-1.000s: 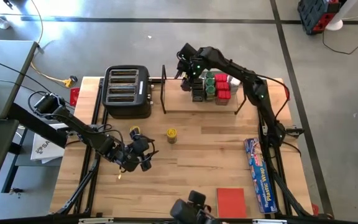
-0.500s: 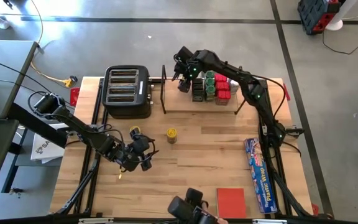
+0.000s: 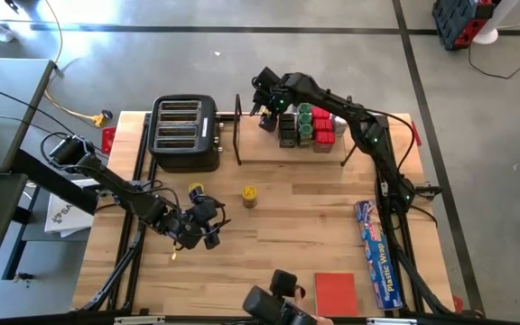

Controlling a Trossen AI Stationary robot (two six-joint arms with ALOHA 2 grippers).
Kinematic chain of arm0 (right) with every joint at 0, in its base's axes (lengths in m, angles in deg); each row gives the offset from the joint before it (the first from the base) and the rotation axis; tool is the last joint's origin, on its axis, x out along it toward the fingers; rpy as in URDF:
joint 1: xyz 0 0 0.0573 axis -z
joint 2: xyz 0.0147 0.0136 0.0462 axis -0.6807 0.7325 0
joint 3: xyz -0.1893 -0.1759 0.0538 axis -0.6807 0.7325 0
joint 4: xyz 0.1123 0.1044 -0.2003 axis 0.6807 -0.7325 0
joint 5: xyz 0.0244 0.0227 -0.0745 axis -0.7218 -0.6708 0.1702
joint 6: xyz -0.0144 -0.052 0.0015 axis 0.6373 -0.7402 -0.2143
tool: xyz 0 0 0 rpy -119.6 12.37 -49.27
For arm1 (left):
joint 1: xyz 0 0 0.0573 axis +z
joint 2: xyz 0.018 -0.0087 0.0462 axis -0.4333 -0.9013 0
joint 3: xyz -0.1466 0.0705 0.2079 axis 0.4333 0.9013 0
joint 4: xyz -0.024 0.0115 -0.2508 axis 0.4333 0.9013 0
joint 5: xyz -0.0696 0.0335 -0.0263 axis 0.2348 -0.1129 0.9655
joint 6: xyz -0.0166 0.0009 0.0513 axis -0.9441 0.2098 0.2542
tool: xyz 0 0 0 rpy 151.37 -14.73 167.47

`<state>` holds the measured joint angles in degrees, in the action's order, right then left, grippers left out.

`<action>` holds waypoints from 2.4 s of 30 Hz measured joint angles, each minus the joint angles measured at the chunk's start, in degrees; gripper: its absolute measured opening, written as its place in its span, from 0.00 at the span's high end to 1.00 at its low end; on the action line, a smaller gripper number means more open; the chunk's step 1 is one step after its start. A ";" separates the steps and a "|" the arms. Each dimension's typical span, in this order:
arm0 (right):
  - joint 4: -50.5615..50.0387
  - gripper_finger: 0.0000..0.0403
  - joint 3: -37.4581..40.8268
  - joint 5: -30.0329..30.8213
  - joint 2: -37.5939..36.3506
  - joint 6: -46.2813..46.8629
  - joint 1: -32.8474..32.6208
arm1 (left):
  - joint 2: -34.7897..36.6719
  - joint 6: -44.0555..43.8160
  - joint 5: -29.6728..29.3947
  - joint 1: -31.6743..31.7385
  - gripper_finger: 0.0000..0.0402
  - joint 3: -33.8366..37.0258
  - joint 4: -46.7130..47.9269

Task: Shelf spices
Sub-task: Put the bottom right yellow seasoning bottle on the shelf, then put the right yellow seasoning bottle on the shelf aligned with the other seasoning bottle

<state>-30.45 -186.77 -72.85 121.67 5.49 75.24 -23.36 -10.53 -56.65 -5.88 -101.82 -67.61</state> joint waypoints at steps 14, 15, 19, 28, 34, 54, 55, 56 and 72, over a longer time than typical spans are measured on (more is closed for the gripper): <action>-2.13 0.35 -1.97 -9.00 -16.04 -4.89 -11.90 | -2.19 -0.38 1.20 2.29 0.40 0.00 -2.75; -3.90 0.35 -1.97 -9.69 -17.48 -5.04 -13.66 | -2.73 0.49 2.45 3.40 0.40 0.00 -2.77; -11.34 0.35 -1.97 -10.13 -21.72 -3.76 -20.21 | -5.77 6.78 4.58 8.02 0.38 0.00 -4.08; -22.79 0.35 -1.88 7.34 -27.46 11.77 -38.71 | -13.91 15.62 18.32 19.00 0.22 0.00 -10.02; -26.03 0.35 -1.87 24.89 -30.59 26.18 -51.92 | -17.80 21.84 18.60 21.77 0.19 0.00 -19.37; -25.69 0.35 34.57 44.89 -47.11 71.68 -73.79 | -18.58 24.49 20.58 23.73 0.48 -2.92 -26.09; -25.31 0.35 36.69 44.91 -48.01 73.64 -74.07 | -18.58 25.12 21.08 24.03 0.48 -4.14 -25.86; -24.88 0.35 38.70 44.93 -48.83 75.47 -74.41 | -18.58 25.64 21.46 24.44 0.49 -5.64 -25.07; -18.63 0.35 47.98 46.13 -51.45 78.06 -74.88 | -25.10 35.42 37.47 51.32 0.51 -25.66 -14.71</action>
<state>-49.08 -138.79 -26.72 70.21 83.55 0.36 -48.45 24.88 -19.17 45.44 -127.48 -82.33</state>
